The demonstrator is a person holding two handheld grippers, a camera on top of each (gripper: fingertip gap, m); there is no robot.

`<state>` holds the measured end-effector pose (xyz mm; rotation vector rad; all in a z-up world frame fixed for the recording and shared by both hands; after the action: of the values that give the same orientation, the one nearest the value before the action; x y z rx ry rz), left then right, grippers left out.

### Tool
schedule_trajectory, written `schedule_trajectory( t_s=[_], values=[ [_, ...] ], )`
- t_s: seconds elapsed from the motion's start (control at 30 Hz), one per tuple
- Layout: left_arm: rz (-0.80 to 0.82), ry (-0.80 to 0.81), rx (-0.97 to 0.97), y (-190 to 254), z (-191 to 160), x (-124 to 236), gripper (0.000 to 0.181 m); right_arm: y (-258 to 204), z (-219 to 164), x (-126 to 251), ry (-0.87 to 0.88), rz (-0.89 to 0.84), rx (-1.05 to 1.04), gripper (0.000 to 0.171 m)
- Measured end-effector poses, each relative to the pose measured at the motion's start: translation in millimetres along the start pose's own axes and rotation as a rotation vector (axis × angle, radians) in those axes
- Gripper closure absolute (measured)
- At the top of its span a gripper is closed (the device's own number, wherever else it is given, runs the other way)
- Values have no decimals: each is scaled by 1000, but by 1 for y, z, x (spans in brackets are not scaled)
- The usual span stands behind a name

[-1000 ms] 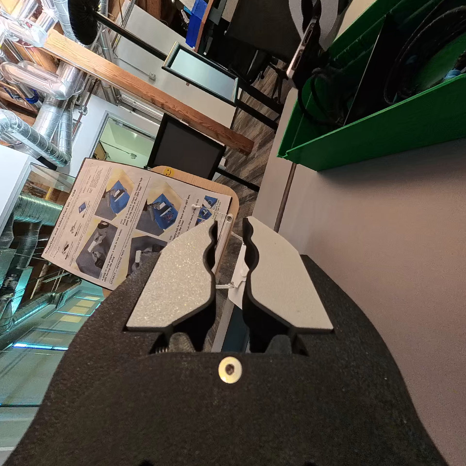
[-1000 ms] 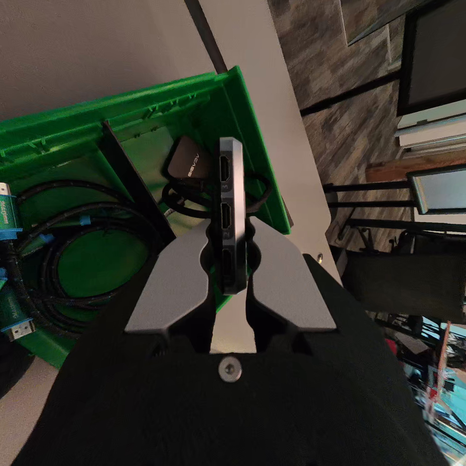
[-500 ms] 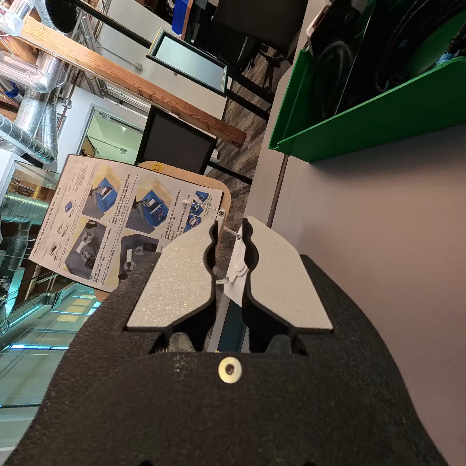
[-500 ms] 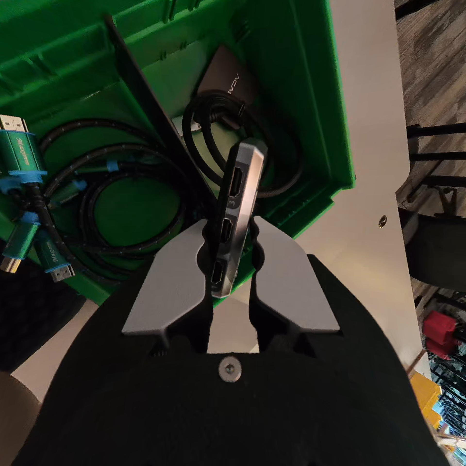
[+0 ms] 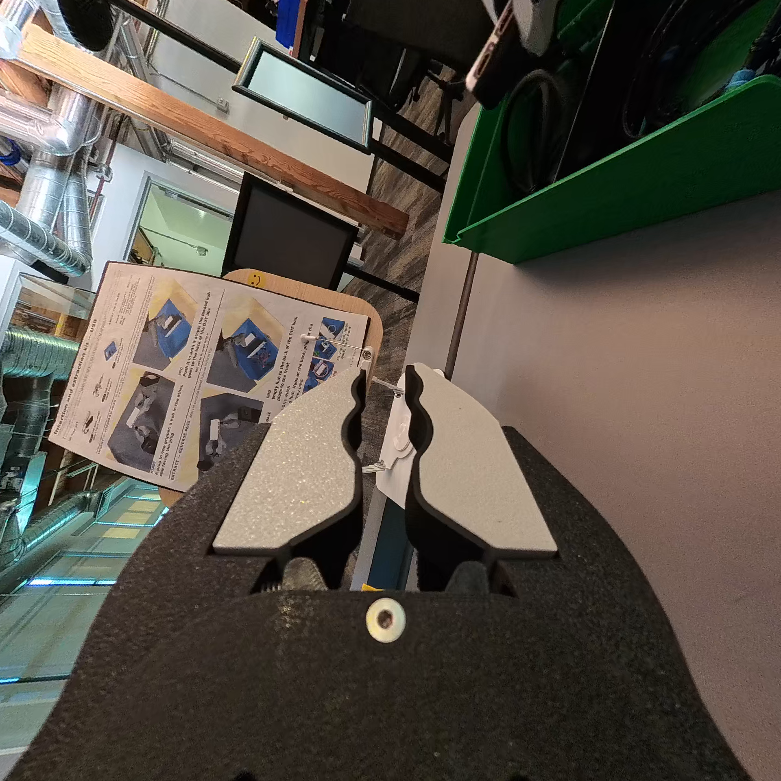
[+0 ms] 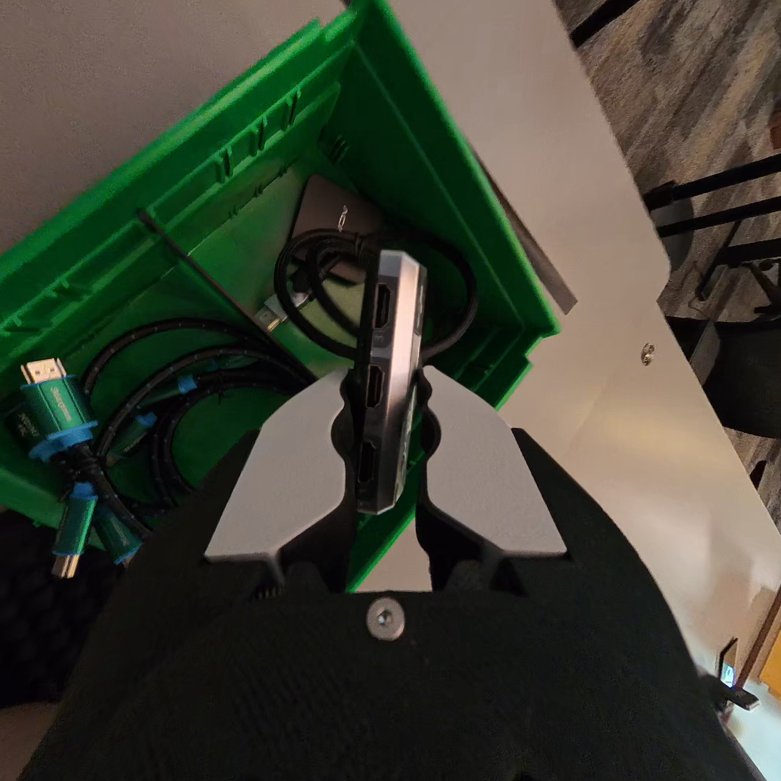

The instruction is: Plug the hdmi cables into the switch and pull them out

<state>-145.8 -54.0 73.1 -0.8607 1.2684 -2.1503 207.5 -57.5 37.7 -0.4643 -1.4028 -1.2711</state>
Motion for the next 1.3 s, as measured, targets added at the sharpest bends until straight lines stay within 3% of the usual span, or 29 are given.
schedule_trajectory(
  t_s=[0.17, 0.37, 0.57, 0.67, 0.87, 1.3],
  values=[
    [3, -3, -1, -1, -1, 1, 164, 21, 11, 10, 162, -127, -142, 147],
    [4, -7, -4, -1, -1, 1, 164, 18, 27, -16, 216, -122, -84, 146],
    [1, -14, -7, 0, -1, 0, 164, -29, 45, -50, 29, -6, 185, 139],
    [0, -14, -11, 1, 0, 0, 164, -38, 57, -66, -48, -21, 170, 136],
    [-9, -22, -14, 2, 0, -1, 164, -40, 63, -82, -39, -49, 128, 131],
    [-4, -68, 4, 1, -4, -6, 166, -21, 39, -26, 191, 101, 136, 113]
  ],
)
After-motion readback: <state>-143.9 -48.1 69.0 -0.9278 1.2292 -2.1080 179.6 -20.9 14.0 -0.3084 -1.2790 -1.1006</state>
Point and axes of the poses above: each gripper's, where its closed fingertips meet, x back along the fingers, z out of its top, y = z × x across the jaws, the point moved 8 cm from there along x, back along the fingers, and after that the axes turned 10 degrees about -y, right-handed, at the moved point
